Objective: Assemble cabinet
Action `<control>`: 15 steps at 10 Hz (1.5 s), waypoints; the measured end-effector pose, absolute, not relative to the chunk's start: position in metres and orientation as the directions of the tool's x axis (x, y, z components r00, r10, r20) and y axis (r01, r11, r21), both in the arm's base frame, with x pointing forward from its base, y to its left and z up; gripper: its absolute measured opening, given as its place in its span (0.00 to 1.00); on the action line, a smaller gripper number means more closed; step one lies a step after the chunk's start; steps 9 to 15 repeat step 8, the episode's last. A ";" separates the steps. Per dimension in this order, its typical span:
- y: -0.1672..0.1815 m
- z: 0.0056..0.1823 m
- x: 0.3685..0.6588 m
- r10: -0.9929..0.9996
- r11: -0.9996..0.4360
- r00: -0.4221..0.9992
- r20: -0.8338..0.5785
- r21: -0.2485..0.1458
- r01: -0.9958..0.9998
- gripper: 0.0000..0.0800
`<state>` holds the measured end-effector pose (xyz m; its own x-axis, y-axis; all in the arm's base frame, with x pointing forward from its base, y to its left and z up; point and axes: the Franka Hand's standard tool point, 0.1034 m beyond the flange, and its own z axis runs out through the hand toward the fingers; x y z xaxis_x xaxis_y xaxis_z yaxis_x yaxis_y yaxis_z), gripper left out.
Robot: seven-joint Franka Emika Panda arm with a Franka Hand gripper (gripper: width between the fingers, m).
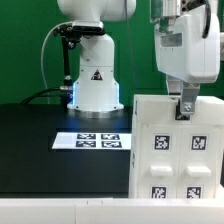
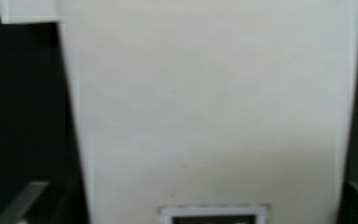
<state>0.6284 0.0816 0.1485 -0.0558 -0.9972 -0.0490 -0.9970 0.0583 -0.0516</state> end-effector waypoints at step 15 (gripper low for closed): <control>0.093 0.203 0.638 -0.994 0.032 -0.019 -0.109 -0.123 -0.992 1.00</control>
Offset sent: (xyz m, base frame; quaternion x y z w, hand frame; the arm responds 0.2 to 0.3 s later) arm -0.0060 0.0094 0.0816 0.0487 -0.0767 0.0075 0.9958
